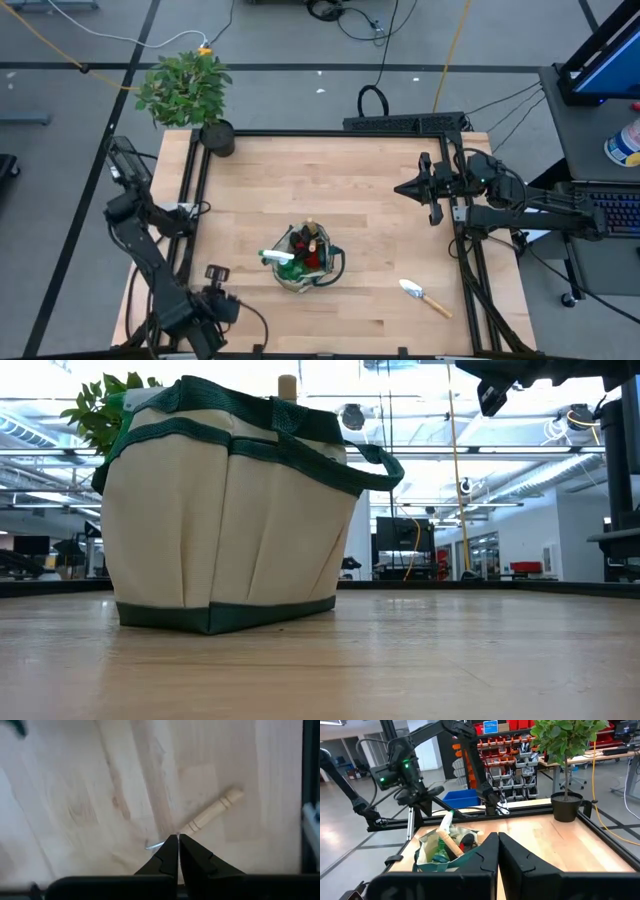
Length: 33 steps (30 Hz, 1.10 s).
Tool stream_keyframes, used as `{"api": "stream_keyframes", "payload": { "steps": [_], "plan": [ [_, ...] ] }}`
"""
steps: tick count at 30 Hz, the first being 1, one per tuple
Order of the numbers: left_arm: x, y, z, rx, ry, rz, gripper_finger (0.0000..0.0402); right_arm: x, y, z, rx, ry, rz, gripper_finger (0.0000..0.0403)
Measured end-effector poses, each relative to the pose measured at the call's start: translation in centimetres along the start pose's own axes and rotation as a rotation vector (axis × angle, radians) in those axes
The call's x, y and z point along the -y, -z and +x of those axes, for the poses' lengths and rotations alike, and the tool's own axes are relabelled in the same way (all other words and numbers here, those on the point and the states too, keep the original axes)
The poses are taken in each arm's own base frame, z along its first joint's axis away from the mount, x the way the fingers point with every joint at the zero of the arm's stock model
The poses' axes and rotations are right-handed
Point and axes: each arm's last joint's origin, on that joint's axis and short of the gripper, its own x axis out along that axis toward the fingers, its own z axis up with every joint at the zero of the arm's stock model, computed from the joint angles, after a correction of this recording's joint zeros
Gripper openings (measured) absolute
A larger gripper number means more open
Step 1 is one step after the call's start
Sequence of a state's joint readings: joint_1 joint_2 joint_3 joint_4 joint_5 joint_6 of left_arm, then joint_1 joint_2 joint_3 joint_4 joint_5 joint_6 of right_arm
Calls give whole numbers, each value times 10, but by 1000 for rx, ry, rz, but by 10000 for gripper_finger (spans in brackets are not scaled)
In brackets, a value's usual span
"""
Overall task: Pick & Place Garden tools in Gardening bag
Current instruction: Put the hand rake into the gardening bag
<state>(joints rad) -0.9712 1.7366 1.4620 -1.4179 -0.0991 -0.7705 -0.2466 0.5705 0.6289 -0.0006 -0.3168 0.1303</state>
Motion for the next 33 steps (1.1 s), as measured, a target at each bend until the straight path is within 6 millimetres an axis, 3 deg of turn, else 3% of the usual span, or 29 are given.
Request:
{"api": "stream_keyframes", "payload": {
  "steps": [6,14,26,33],
  "plan": [
    [14,-2,17,-24,-27,211,47,0,0,0,-1,0,0,0],
    [27,5,50,-12,43,208,115,1,4,0,-44,8,4,0],
    [37,16,68,46,38,230,197,6,28,-4,-272,167,64,0],
    [40,22,75,57,17,288,224,6,29,-4,-280,173,99,0]
  ]
}}
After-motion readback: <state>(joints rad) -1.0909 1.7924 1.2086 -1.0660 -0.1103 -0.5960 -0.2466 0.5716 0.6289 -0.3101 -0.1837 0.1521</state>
